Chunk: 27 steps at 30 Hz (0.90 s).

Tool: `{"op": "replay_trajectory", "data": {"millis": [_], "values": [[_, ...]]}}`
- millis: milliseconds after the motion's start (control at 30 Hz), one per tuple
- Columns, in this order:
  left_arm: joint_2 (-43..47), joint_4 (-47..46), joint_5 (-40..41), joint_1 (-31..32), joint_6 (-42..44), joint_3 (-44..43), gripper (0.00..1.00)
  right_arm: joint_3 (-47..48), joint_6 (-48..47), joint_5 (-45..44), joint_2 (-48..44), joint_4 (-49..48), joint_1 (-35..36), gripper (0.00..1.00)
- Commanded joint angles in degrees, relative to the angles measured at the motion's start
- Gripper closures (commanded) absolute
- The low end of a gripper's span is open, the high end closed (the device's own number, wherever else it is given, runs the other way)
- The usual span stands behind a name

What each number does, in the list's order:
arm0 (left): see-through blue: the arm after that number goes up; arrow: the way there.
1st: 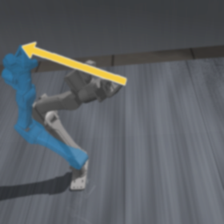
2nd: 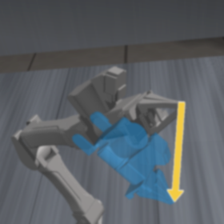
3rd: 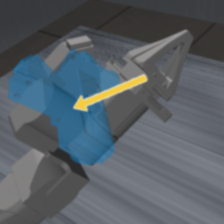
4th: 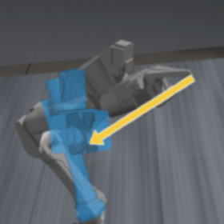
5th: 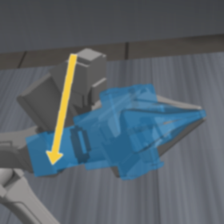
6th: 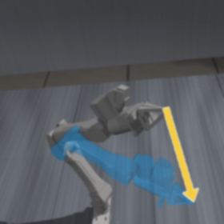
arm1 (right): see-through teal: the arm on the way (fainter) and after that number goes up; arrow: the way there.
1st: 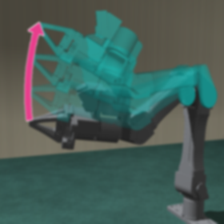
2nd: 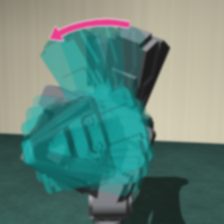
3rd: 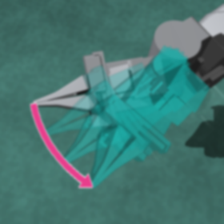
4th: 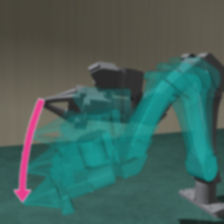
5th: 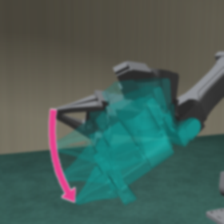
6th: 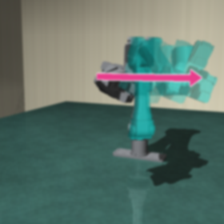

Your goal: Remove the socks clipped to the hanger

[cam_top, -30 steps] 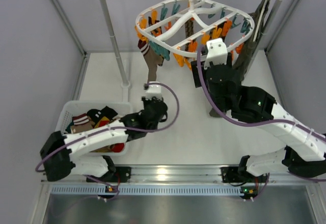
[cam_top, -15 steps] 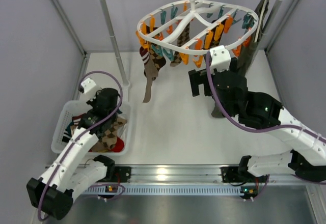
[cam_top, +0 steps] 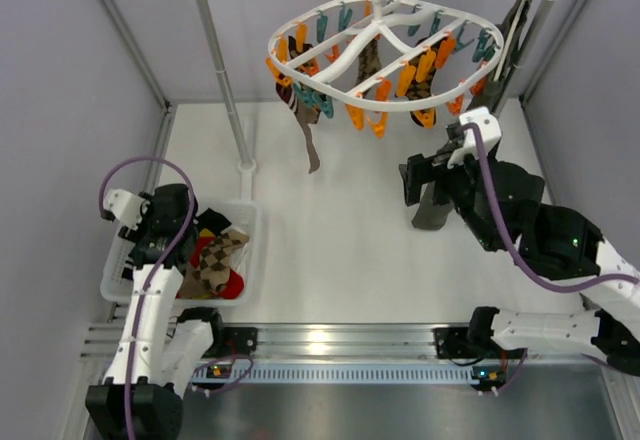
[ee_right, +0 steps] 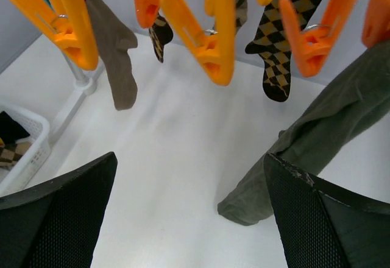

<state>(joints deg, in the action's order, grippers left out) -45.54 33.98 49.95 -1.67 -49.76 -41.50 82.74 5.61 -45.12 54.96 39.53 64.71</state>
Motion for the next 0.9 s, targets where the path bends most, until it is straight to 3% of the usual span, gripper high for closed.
{"op": "replay_trajectory", "data": {"millis": [0, 33, 233, 367, 600, 700, 733, 767, 867], "values": [[1.3, 0.1, -0.1, -0.9, -3.6, 1.3, 0.22, 0.0, 0.5, 0.7, -3.0, -3.4, -0.1, 0.0], [2.0, 0.0, -1.3, -0.8, -3.6, 1.3, 0.02, 0.0, 0.5, 0.6, -3.2, -3.1, -0.1, 0.01], [4.5, 0.0, -11.6, -0.8, 0.8, -2.6, 0.01, -0.1, 0.9, -0.6, -4.4, -1.1, -0.1, 0.01], [4.7, -0.7, -27.9, -0.7, 2.4, -7.5, 0.01, -1.3, 1.6, -0.2, -6.4, -0.9, -0.1, 0.01], [6.6, -3.2, -33.6, 3.9, 5.0, -10.2, 0.01, -1.6, 2.0, 0.4, -9.7, -1.1, -0.1, 0.0], [6.3, -18.2, -52.2, 4.4, 10.7, -8.5, 0.01, -1.2, 1.7, 0.6, -9.8, -1.3, -0.1, 0.0], [2.6, -21.5, -62.2, 4.4, 11.4, -8.4, 0.02, -1.1, 1.7, 0.7, -9.9, -1.6, -0.1, 0.01], [0.2, -23.8, -67.0, 4.7, 12.0, -9.3, 0.01, -1.2, 1.7, 1.2, -10.0, -1.7, -0.1, 0.01], [-9.8, -30.2, -71.7, 8.5, 16.9, -11.3, 0.01, -1.6, 2.1, 2.4, -10.6, -2.0, -0.1, 0.0]]}}
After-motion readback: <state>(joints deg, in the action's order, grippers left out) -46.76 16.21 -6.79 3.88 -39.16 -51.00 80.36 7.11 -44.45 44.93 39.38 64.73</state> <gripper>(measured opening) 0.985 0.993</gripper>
